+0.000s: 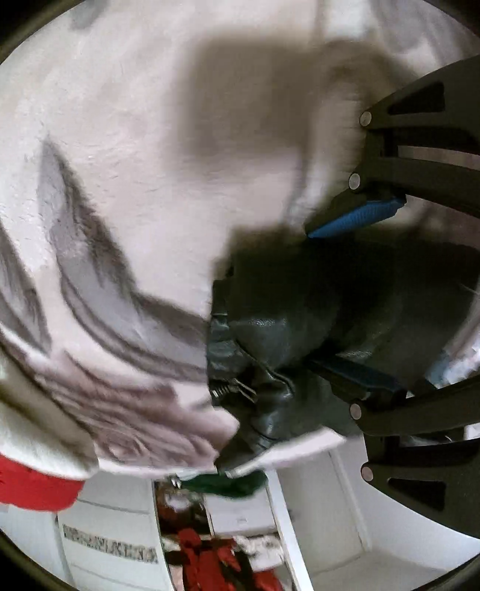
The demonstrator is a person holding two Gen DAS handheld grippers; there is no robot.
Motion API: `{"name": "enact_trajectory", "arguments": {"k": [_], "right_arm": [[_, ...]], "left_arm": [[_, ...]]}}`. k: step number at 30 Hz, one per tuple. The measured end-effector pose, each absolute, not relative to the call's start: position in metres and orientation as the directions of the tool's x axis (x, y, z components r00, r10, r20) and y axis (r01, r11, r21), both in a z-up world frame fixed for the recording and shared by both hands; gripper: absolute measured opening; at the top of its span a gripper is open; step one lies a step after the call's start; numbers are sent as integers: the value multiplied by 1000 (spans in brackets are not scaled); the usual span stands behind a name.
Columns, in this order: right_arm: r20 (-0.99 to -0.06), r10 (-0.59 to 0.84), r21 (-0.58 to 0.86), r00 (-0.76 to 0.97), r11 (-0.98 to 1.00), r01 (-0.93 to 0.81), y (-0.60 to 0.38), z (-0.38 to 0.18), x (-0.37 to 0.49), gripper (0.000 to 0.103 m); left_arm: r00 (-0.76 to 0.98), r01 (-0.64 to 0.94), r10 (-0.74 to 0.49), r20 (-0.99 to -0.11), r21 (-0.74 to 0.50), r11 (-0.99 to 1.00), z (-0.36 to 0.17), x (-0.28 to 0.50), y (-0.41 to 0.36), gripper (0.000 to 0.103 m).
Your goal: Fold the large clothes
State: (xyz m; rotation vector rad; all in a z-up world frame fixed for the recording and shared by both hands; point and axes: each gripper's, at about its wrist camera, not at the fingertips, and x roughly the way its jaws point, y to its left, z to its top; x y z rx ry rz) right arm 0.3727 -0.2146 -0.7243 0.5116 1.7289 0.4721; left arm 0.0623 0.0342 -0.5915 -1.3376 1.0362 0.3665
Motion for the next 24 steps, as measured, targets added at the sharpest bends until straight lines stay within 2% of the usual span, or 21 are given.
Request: {"name": "enact_trajectory", "arguments": {"k": [3,7,10,12,14,17,19,22,24], "right_arm": [[-773,590,584,-233,805,102,-212,-729,380,68],[-669,694,678,-264,716,164,-237,-718,368,71],[-573,765,737,-294,638,225,-255,-729,342,76],[-501,811,758,-302,579,300,-260,-749,328,78],[-387,882,798,-268,466,382,-256,-770,322,81],[-307,918,839,-251,386,384,-235,-784,327,87],[-291,918,850,-271,378,367,-215,-786,331,89],[-346,882,844,-320,441,304,-191,-781,334,88],[-373,870,840,-322,464,281,-183,-775,334,80]], "left_arm": [[548,-743,-323,-772,-627,236,-591,58,34,81],[586,-715,-333,-739,-664,217,-589,52,29,81],[635,-674,-369,-679,-720,164,-597,56,15,81],[644,-669,-366,-671,-727,155,-602,57,7,83],[667,-659,-337,-665,-737,150,-606,58,4,88],[679,-660,-305,-667,-738,142,-608,60,3,89],[689,-658,-286,-666,-740,139,-607,58,3,89],[711,-642,-244,-659,-750,156,-600,58,0,87],[721,-638,-211,-660,-751,170,-595,54,-3,71]]}}
